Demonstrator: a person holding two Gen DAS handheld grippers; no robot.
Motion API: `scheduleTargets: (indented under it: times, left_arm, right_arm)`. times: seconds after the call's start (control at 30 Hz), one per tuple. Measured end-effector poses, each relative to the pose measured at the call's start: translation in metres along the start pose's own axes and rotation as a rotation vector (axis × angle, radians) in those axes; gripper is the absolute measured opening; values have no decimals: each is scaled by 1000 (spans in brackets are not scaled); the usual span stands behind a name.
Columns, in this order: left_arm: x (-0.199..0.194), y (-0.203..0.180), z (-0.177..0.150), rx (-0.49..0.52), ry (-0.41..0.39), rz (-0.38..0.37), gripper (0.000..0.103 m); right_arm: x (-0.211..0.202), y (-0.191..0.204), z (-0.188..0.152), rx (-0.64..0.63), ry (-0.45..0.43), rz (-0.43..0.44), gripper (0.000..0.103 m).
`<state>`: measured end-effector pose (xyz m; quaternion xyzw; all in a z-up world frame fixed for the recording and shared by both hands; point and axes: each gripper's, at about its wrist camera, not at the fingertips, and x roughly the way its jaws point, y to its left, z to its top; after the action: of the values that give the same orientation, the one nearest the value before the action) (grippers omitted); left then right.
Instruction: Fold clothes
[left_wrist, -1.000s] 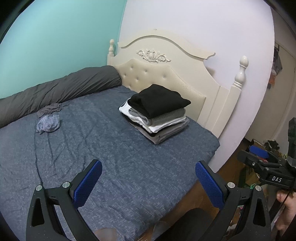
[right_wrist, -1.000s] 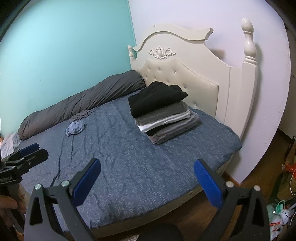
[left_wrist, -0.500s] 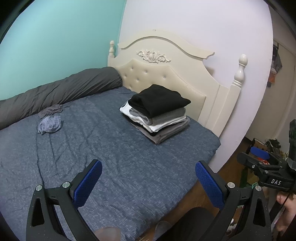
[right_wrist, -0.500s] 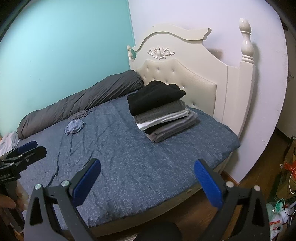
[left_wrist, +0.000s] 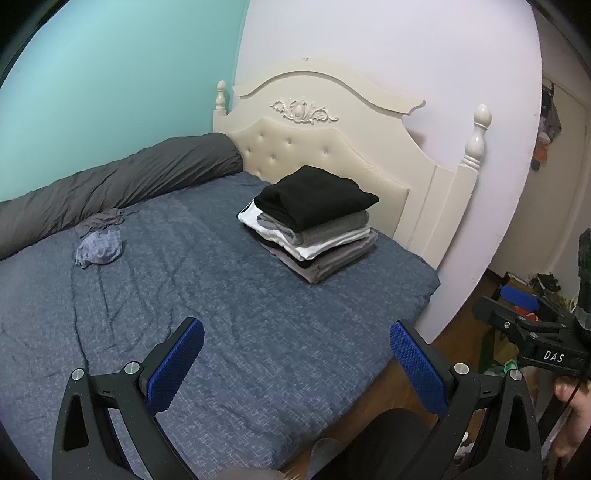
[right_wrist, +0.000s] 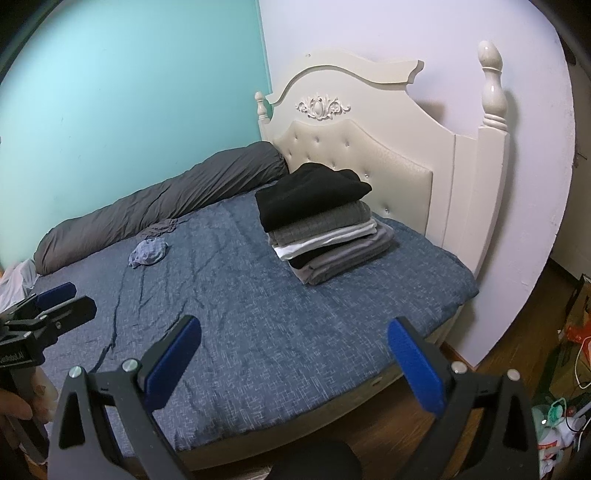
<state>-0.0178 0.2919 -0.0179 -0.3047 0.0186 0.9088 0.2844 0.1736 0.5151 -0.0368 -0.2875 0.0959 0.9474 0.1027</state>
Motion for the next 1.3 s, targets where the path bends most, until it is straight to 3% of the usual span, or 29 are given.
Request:
scheduleTargets:
  times: [1.3]
  left_arm:
    - [-3,2,-1,12,-3,-17,103]
  right_arm:
    - [5,3,-1,-11,10,-3,102]
